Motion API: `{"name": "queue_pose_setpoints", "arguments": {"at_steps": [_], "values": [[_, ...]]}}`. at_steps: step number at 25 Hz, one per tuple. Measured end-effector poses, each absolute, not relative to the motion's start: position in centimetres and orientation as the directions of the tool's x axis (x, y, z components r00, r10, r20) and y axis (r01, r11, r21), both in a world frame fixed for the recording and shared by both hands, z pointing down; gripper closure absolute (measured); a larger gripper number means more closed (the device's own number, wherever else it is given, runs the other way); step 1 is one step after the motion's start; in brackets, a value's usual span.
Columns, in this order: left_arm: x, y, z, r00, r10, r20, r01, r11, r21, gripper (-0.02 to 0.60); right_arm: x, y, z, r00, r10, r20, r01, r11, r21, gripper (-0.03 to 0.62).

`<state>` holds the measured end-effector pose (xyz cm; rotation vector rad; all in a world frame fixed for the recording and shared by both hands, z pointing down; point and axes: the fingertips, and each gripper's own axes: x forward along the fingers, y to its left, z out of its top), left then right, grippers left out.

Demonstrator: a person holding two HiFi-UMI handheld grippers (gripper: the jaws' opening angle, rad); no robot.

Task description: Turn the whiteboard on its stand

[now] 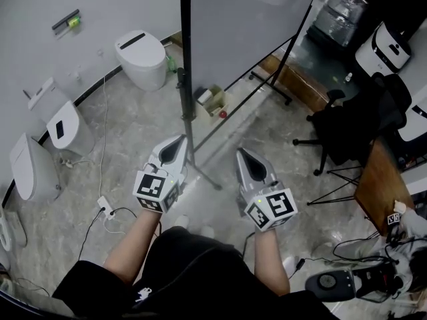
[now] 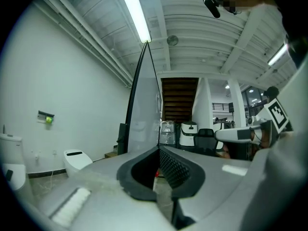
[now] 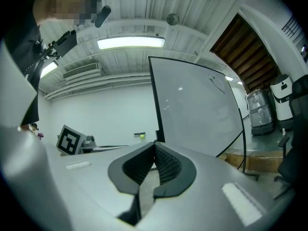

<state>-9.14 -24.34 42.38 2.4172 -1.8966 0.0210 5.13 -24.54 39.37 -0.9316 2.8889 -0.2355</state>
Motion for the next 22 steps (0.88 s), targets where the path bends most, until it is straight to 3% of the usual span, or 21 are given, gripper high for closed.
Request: {"name": "queue_pose_setpoints", "arguments": {"at_steps": [11,22], "values": [[-12.3,-27.1,42.1,0.298,-0.953,0.049,-0.954,-0.297,0.026,0.555,2.4,-24.7,38.4,-0.767,-0.640,-0.049,-0.627,0.763,-0.156,0.585],[-15.1,-33.0,40.7,0.304,-0.951,0.052,-0.950,-0.307,-0.054,0.417,1.4,-25.2,38.3,-0.723,-0.690,-0.044,-0.677,0.719,-0.158,0.585]]}}
